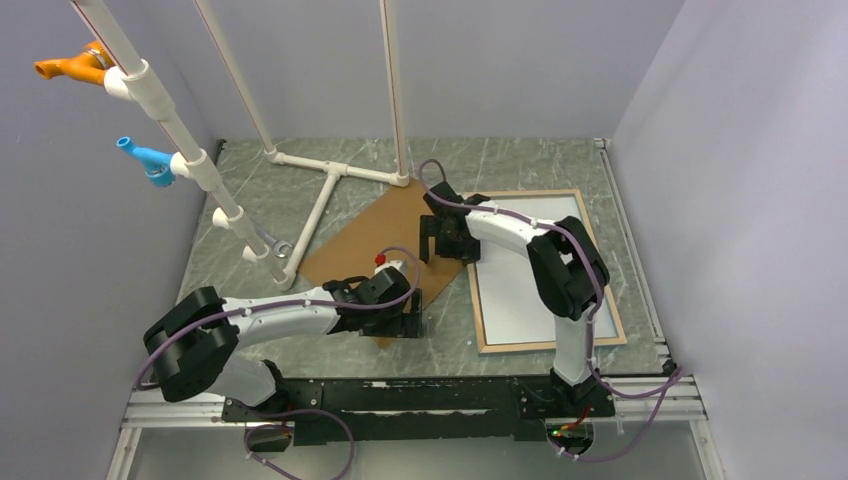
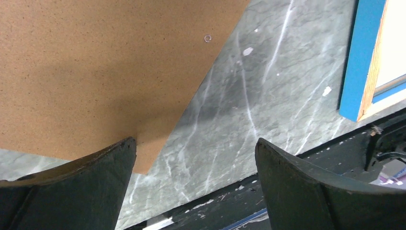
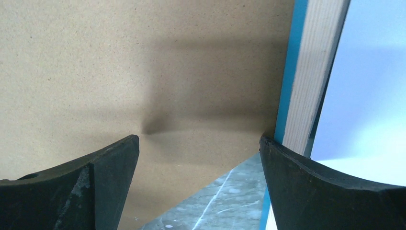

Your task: Put the photo into the frame

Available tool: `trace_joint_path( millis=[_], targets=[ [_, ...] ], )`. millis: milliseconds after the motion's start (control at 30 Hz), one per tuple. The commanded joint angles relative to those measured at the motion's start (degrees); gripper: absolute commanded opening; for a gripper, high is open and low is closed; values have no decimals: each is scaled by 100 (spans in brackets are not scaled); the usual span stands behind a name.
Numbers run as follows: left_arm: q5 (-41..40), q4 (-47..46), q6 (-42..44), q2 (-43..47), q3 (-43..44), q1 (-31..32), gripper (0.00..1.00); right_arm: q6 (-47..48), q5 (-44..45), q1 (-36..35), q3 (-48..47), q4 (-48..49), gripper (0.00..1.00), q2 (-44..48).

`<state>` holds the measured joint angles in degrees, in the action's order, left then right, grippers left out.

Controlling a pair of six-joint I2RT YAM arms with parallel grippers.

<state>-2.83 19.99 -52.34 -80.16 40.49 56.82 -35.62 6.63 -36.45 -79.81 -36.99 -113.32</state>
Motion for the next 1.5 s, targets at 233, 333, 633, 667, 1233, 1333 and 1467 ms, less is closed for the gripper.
trace_joint_path(
  millis=[233, 333, 633, 667, 1233, 1333, 1467],
  targets=[
    [221, -71, -92, -377, -309, -38, 99, 392, 546, 991, 489, -253, 100, 410],
    [230, -10, -121, -516, -327, -42, 97, 427, 571, 1053, 431, -294, 100, 403],
    [230, 23, -339, -624, -636, -72, 89, 497, 737, 1147, 137, -404, 100, 327],
    [292, 16, -379, -617, -692, -74, 88, 515, 780, 1148, 74, -448, 100, 294],
    [559, -221, -1023, 116, -1098, 591, 83, 710, 579, 936, -5, -294, 100, 149],
    [410, -39, -808, 515, -802, 594, 89, 699, 564, 786, 20, -265, 100, 73],
    [5, 442, -304, 993, -134, 510, 89, 681, 417, 644, 155, -123, 100, 16]
  ],
)
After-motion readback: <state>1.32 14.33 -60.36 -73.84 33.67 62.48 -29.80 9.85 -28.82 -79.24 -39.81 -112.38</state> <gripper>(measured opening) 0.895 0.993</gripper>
